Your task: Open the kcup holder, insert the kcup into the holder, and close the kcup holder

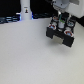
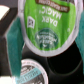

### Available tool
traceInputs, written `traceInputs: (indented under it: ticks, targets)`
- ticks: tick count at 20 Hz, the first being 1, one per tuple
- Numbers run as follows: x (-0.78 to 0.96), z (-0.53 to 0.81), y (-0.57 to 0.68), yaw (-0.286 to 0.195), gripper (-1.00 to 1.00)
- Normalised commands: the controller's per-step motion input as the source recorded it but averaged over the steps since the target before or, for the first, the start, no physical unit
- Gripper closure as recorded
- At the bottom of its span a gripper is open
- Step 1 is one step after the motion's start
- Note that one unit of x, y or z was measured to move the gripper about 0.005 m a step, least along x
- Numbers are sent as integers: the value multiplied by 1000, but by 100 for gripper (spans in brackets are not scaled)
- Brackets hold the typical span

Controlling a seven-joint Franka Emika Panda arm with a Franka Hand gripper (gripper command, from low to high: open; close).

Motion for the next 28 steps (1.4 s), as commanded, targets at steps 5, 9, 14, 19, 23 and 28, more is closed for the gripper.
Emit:
traceInputs:
  ticks: [5,9,14,19,23,28]
  targets:
    - [141,-62,146,47,100]
    - [136,25,154,55,-100]
    - [130,62,166,47,-100]
    - [168,321,101,83,-100]
    - [335,505,-147,80,-100]
    - [473,480,-358,71,-100]
